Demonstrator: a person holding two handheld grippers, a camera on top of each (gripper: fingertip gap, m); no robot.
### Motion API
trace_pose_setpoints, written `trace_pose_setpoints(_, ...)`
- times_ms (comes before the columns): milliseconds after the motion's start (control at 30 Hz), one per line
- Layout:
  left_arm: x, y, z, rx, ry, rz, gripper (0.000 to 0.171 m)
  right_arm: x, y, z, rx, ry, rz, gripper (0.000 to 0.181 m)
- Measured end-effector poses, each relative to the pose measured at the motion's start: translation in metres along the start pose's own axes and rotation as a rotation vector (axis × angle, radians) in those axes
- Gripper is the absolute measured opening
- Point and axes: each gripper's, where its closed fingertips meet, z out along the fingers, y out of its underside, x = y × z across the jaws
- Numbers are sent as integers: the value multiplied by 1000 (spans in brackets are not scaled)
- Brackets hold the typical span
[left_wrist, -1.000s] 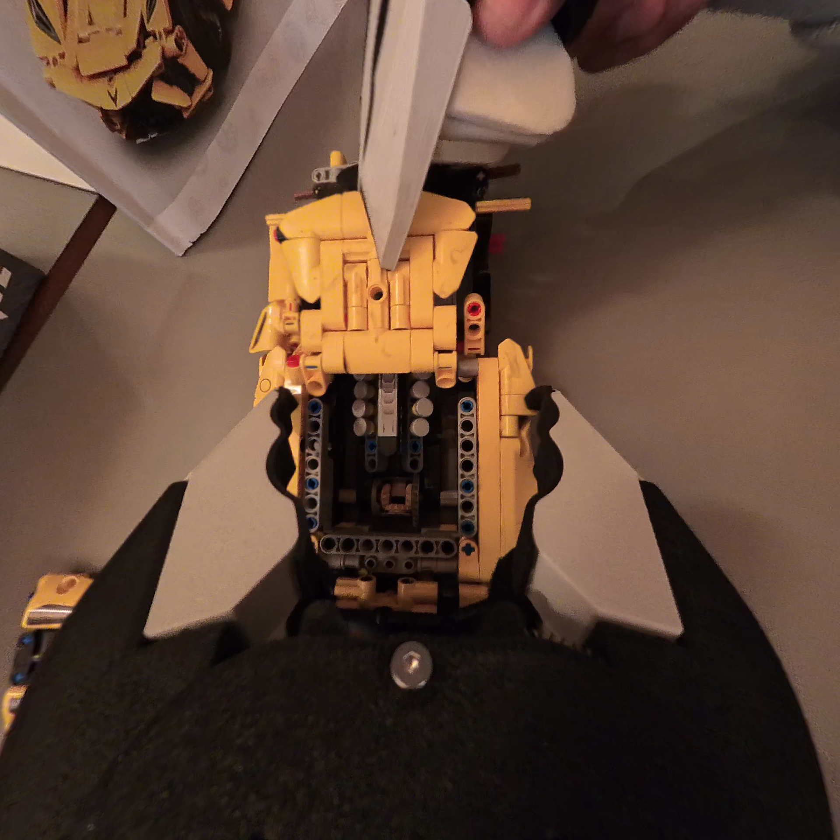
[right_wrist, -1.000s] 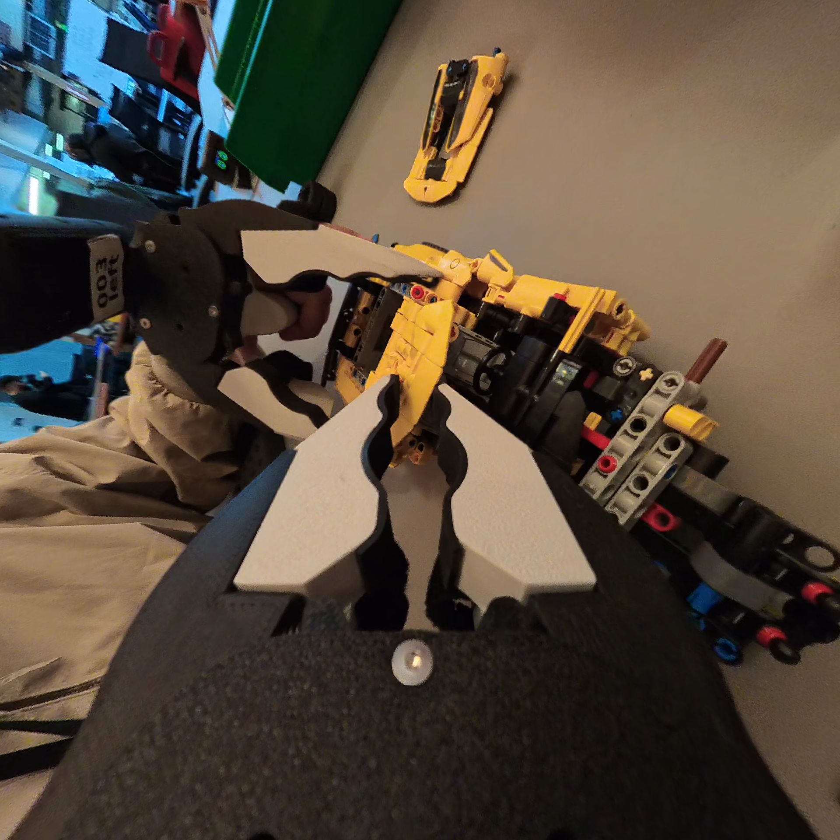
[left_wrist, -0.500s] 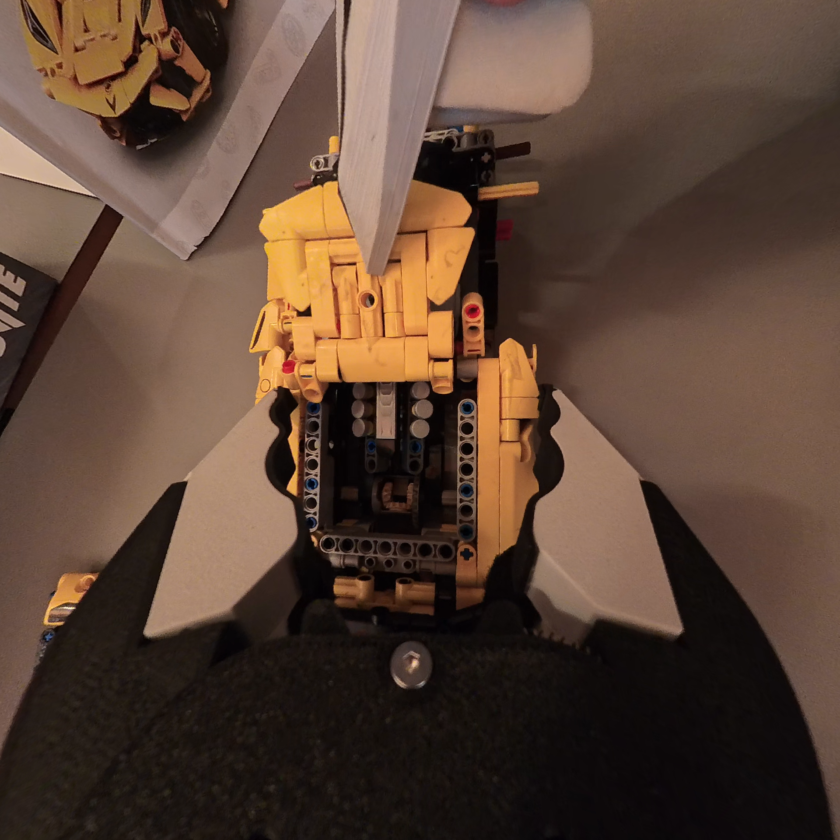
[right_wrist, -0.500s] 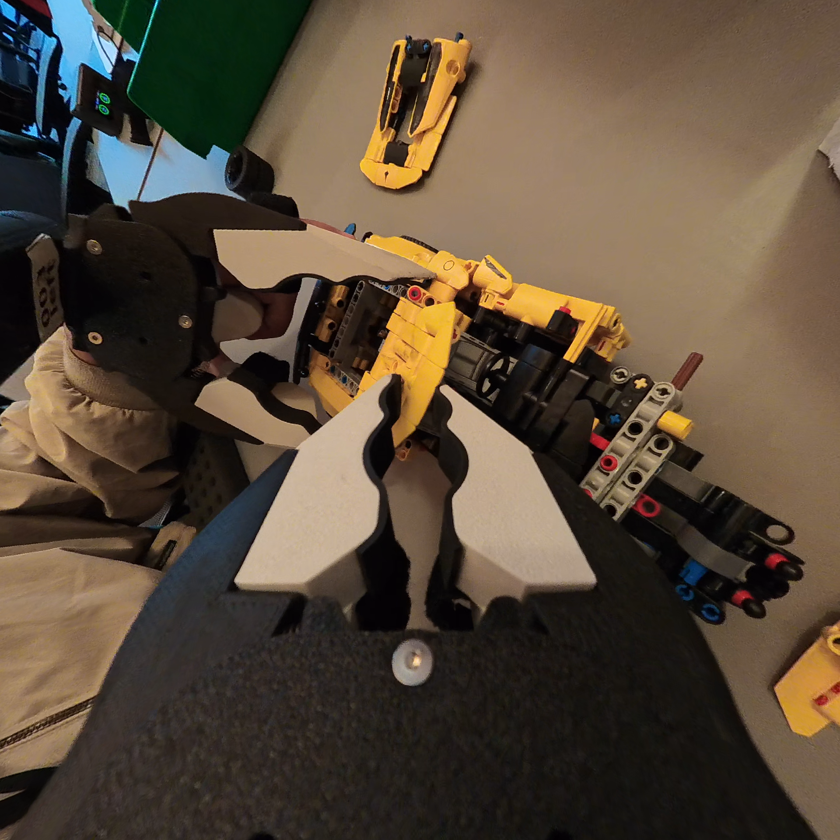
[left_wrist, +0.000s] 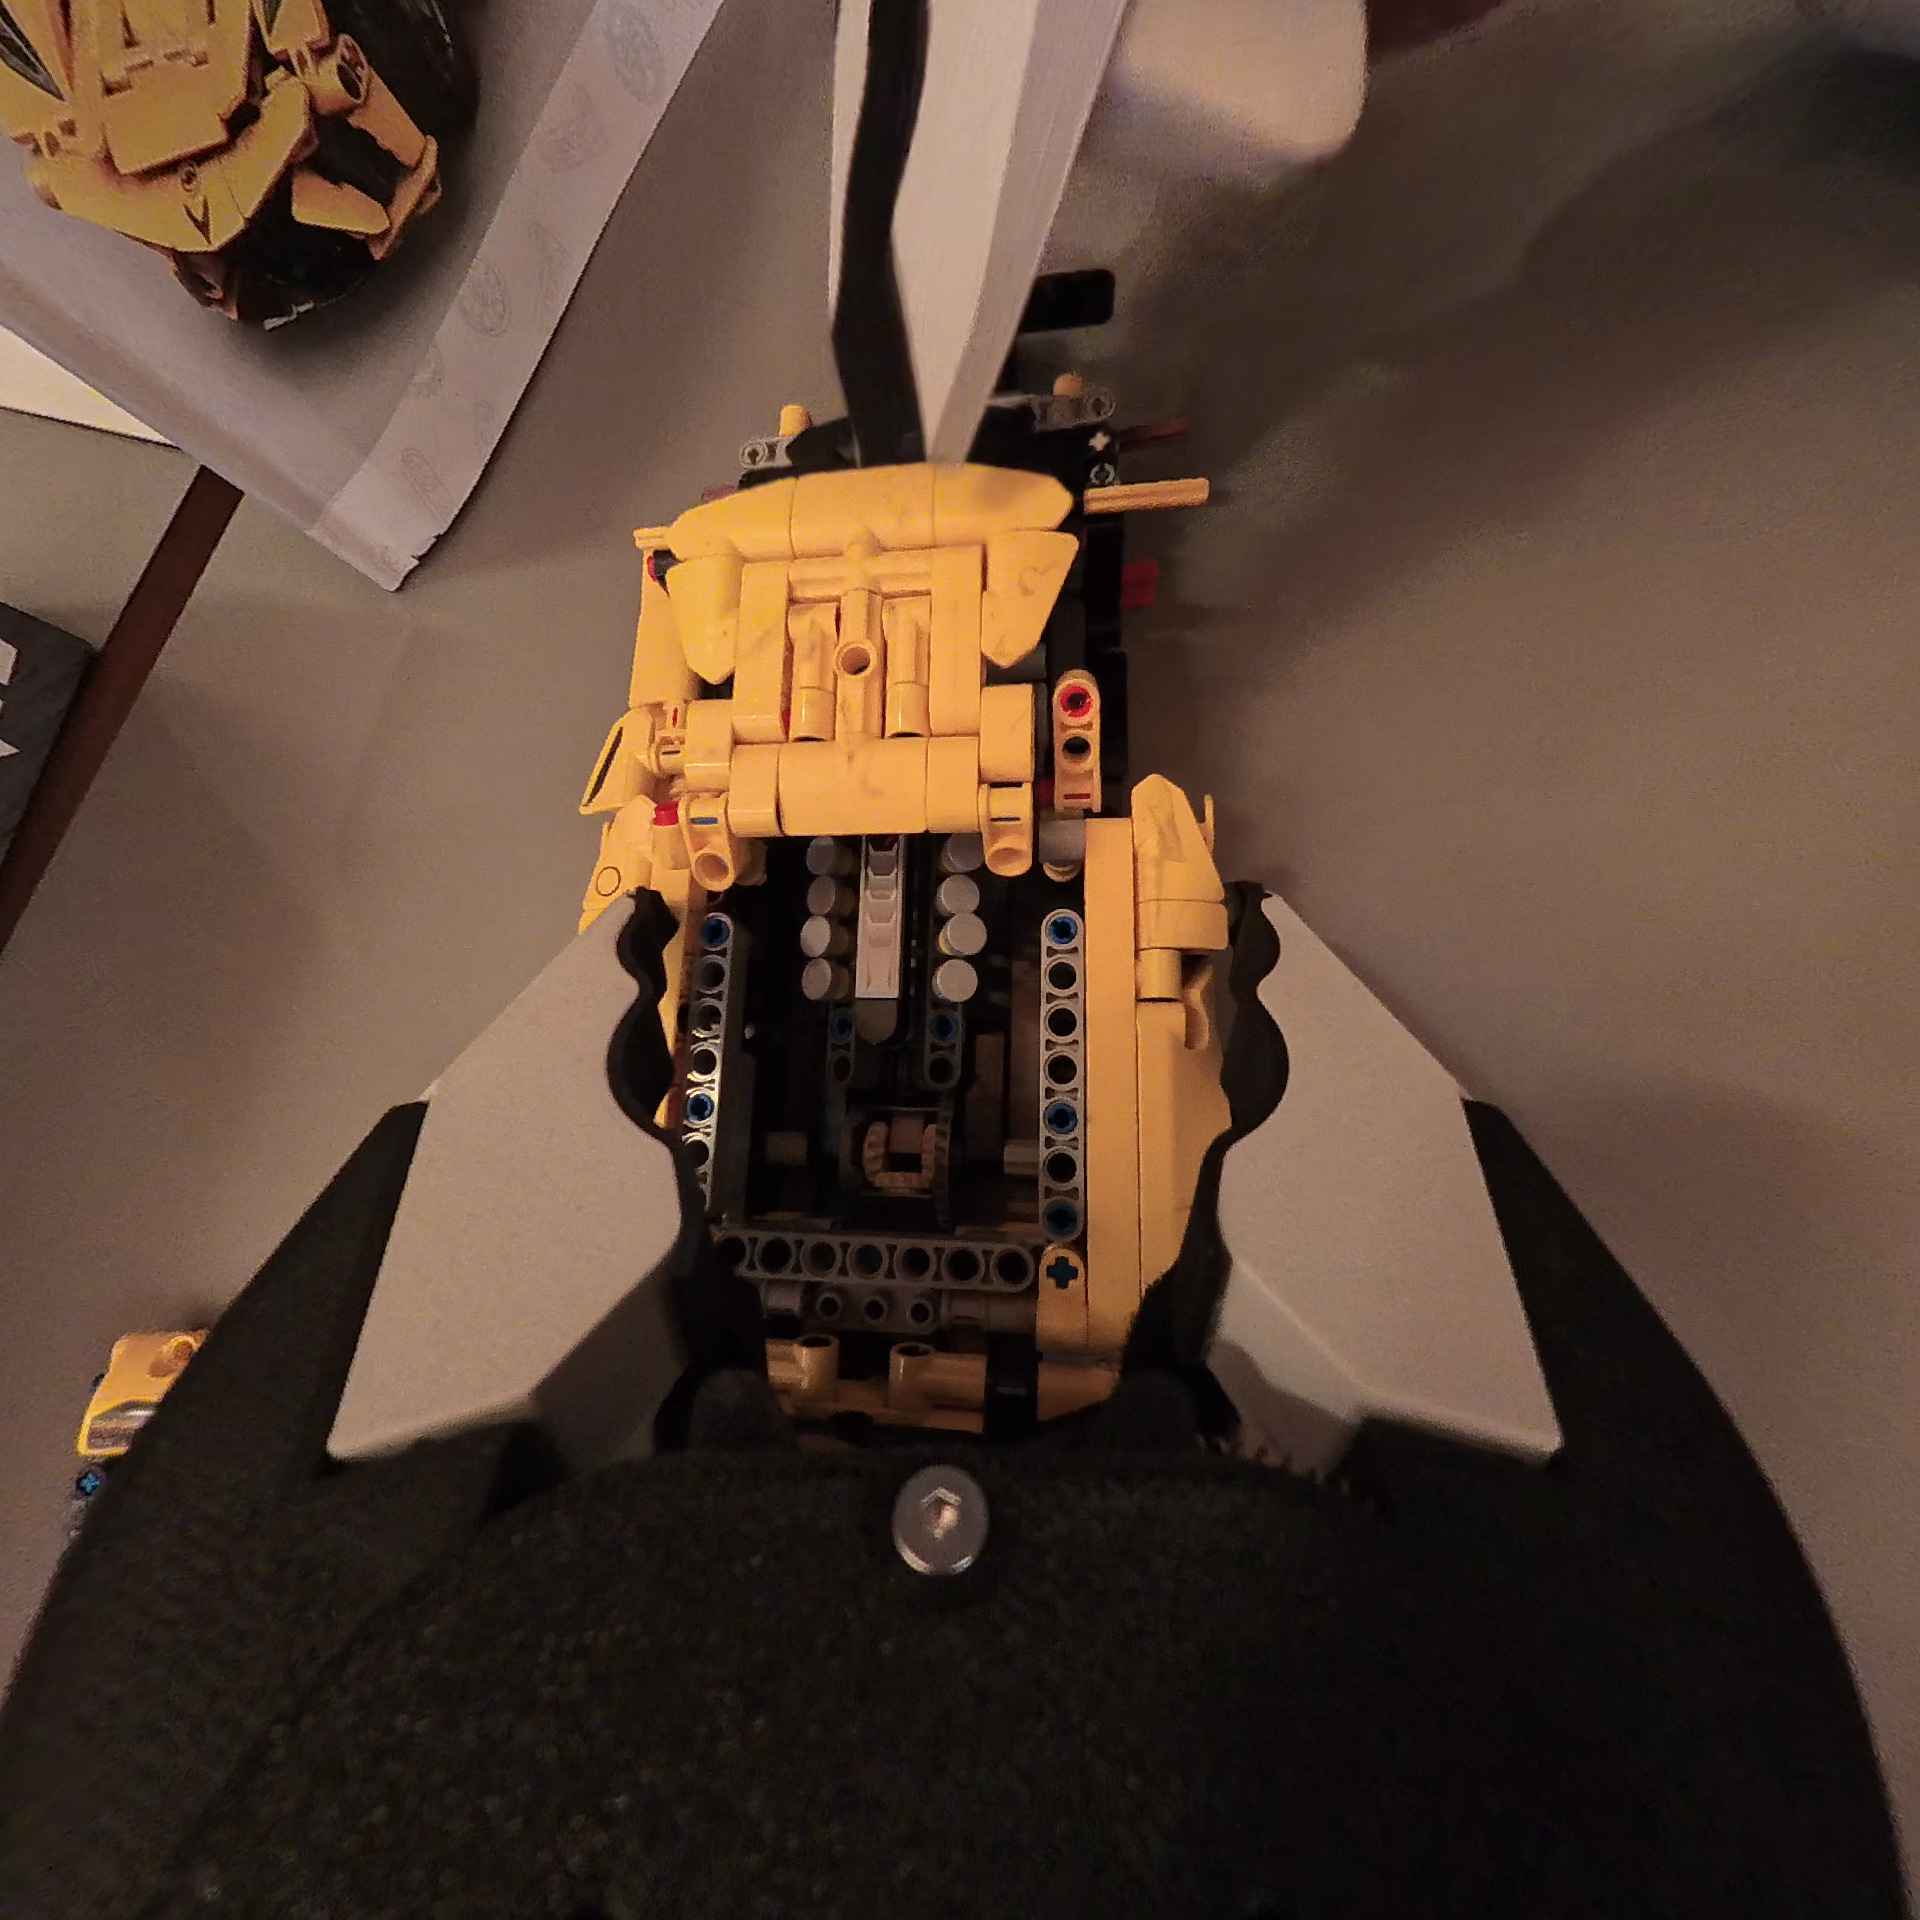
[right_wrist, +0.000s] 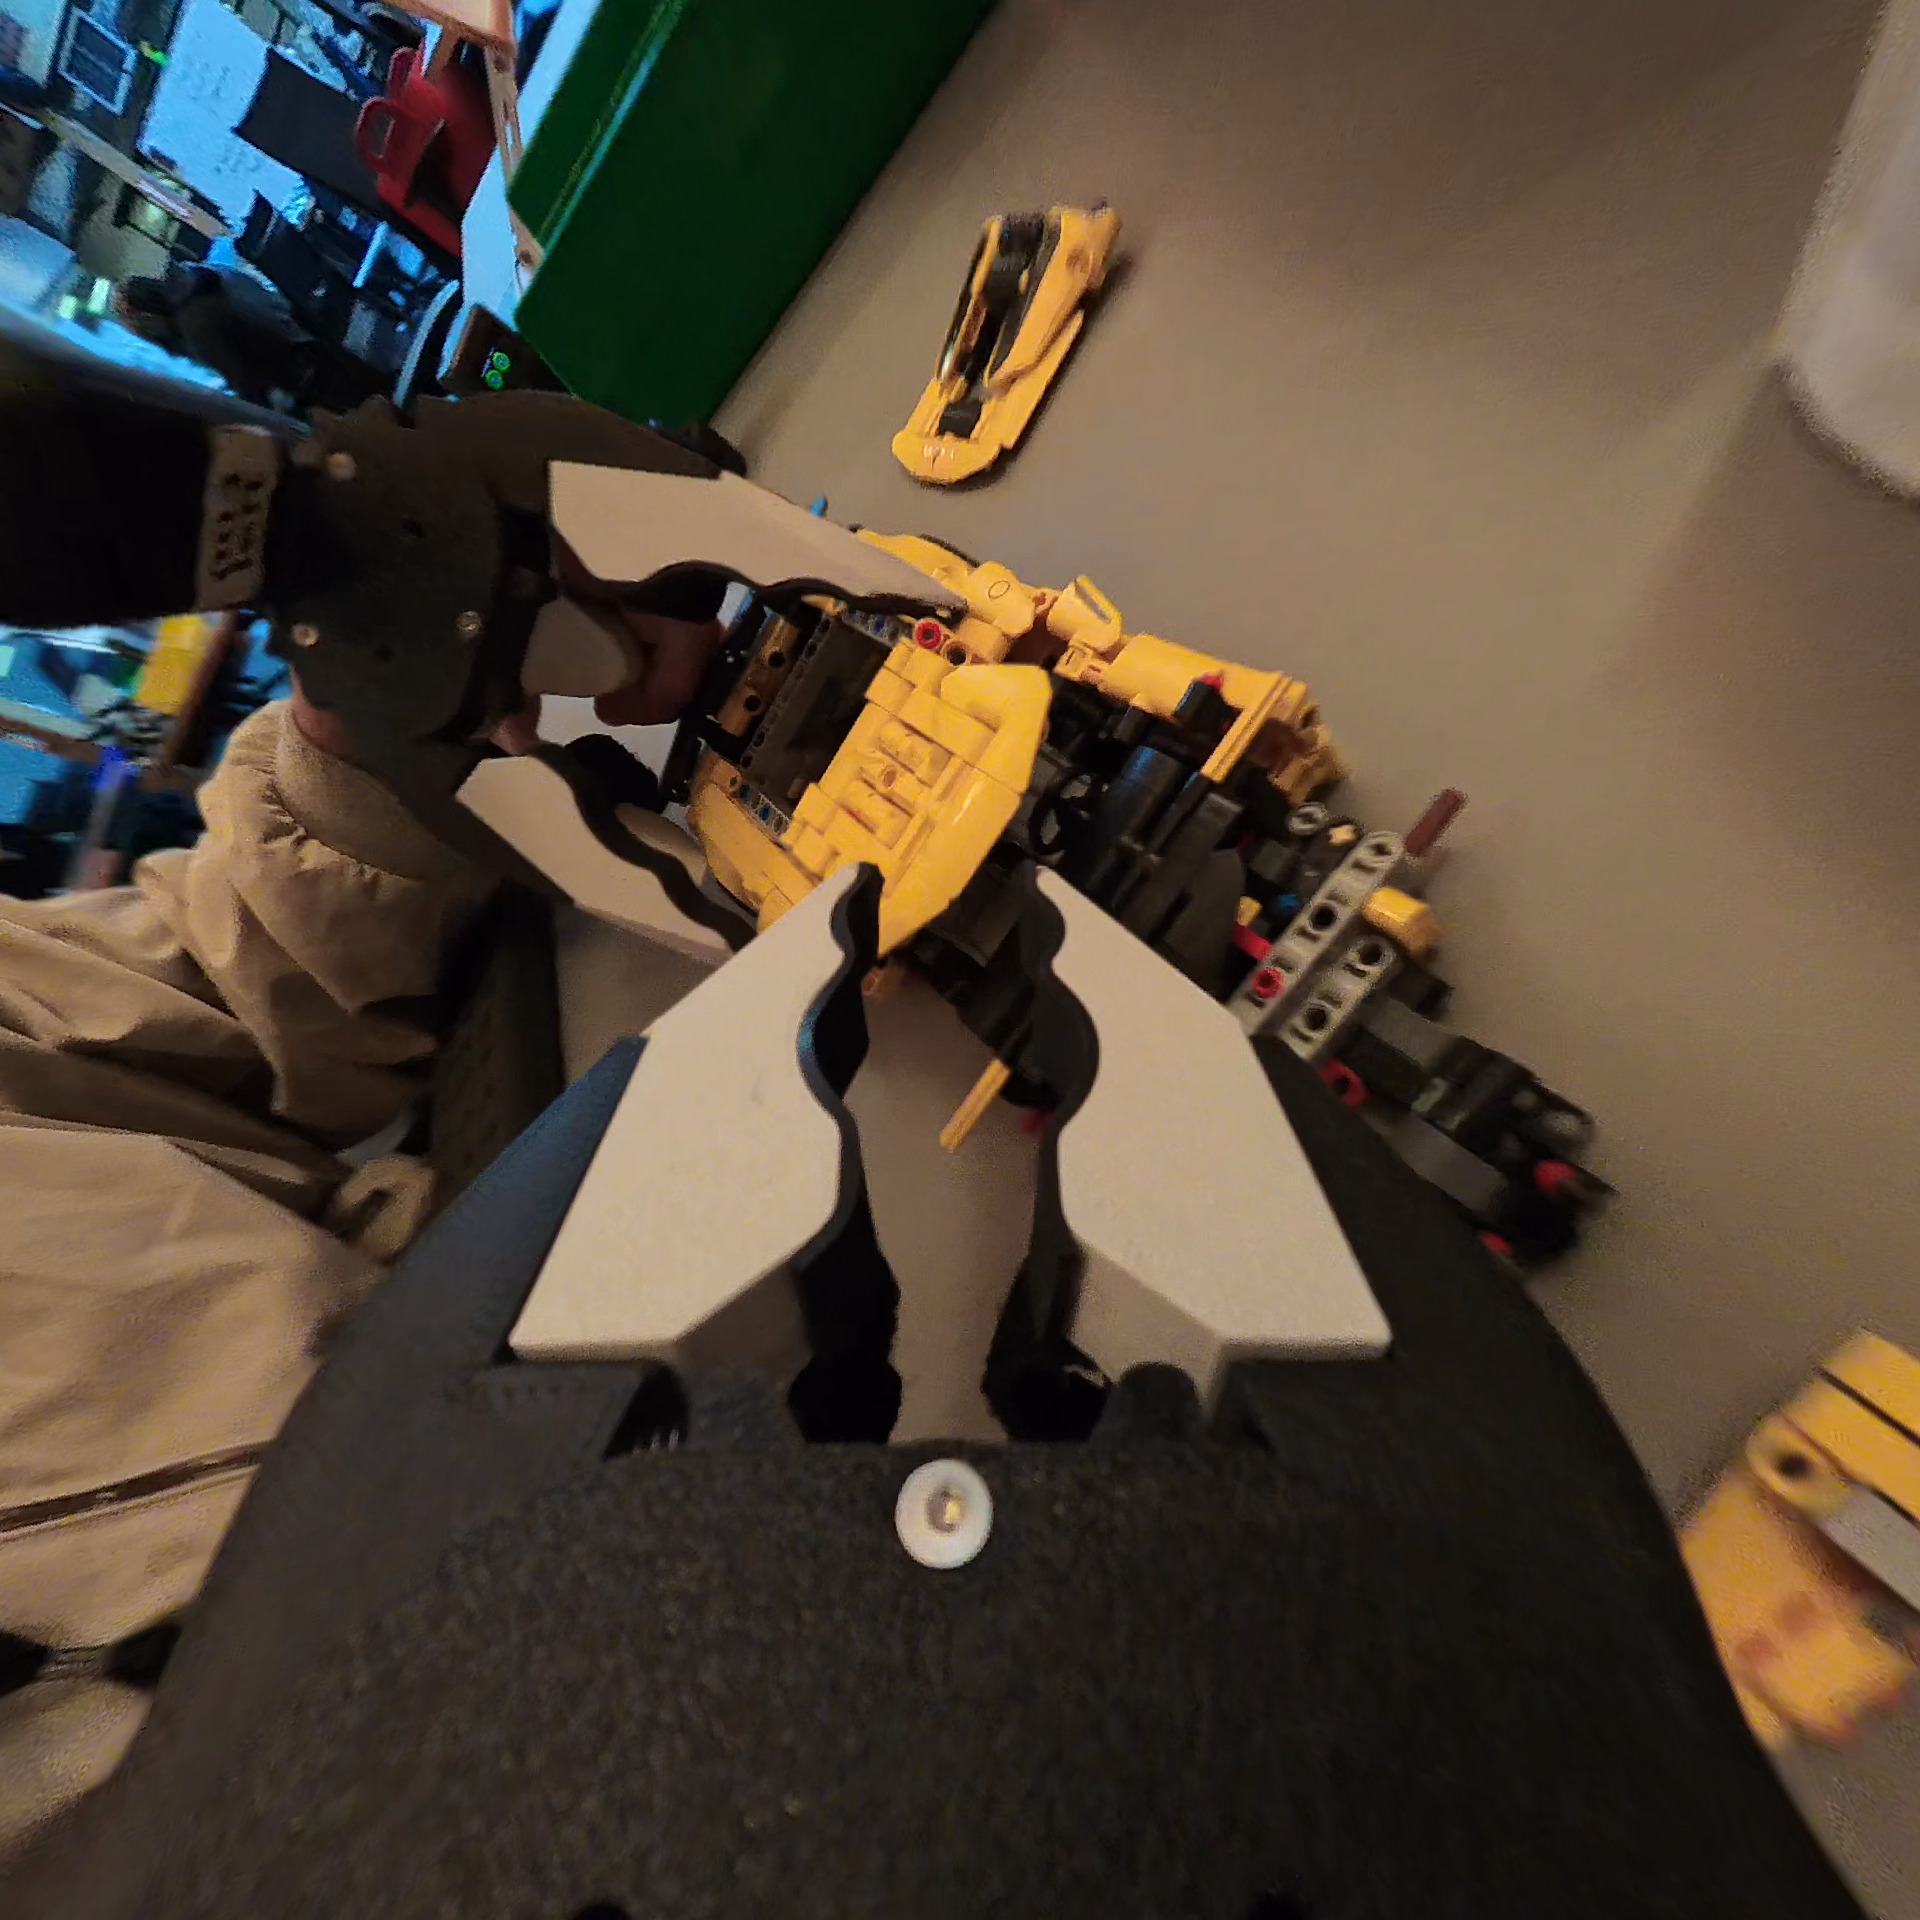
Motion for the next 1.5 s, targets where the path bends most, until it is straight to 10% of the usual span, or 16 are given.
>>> trace_pose_setpoints(300,-1,-2,2,12,-19,-16,108,10,66,-9,77,491,-115,33)
trace_pose_setpoints(833,1,-5,7,21,-24,0,108,12,63,-11,79,687,-165,3)
trace_pose_setpoints(1500,16,22,-44,31,-24,117,94,-82,80,7,285,290,-218,16)
